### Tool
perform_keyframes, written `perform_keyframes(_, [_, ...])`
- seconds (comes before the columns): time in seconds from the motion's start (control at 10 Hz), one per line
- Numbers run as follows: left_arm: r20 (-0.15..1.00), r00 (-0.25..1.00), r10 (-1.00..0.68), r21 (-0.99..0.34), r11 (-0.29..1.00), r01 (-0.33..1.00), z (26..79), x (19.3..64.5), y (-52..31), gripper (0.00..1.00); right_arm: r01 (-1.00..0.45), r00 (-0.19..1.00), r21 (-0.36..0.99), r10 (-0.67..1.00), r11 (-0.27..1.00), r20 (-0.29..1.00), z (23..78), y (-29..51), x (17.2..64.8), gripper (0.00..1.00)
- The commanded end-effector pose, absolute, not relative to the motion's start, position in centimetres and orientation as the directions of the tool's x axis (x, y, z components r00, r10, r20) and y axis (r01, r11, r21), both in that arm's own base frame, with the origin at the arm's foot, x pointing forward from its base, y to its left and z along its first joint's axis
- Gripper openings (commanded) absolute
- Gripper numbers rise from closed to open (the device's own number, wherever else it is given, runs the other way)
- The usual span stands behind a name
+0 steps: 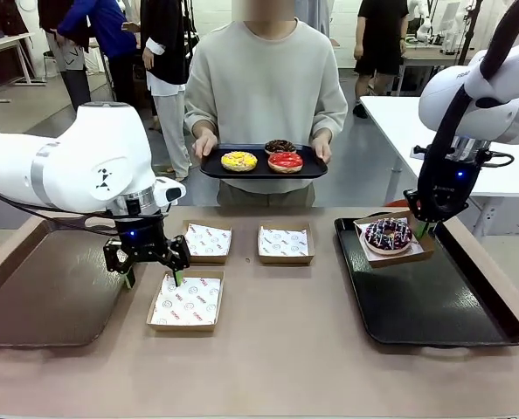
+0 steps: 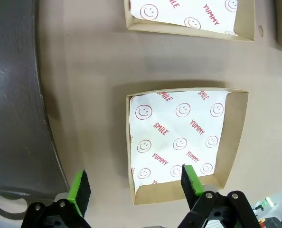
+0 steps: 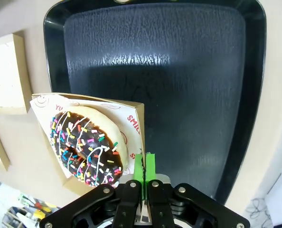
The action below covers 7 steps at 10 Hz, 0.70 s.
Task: Individually package the donuts and arrange them on the tray.
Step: Place the picked Paper togo box on the Handle tray while simultaneously picking up another Paper togo box from the table with the other hand.
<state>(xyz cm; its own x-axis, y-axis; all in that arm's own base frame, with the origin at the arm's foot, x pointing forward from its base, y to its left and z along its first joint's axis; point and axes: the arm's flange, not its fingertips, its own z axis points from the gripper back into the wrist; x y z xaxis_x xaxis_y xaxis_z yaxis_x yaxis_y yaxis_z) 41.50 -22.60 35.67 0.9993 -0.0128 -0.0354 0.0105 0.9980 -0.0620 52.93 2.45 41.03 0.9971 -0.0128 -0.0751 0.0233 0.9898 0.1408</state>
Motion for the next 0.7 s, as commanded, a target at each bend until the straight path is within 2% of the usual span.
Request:
perform_keyframes(0.0, [-0.041, 0.999, -0.014, -0.064, 0.998, 0.011, 36.26, 41.78, -22.5, 1.0, 0.023, 0.997, 0.14, -0.013, 0.99, -0.07, 41.17, 2.43, 52.55, 0.01])
perform_keyframes(0.6, [-0.033, 0.999, -0.008, -0.065, 0.998, 0.006, 35.92, 41.77, -22.41, 1.0, 0.023, 0.997, 0.141, -0.013, 0.99, -0.075, 41.04, 2.45, 52.92, 0.01])
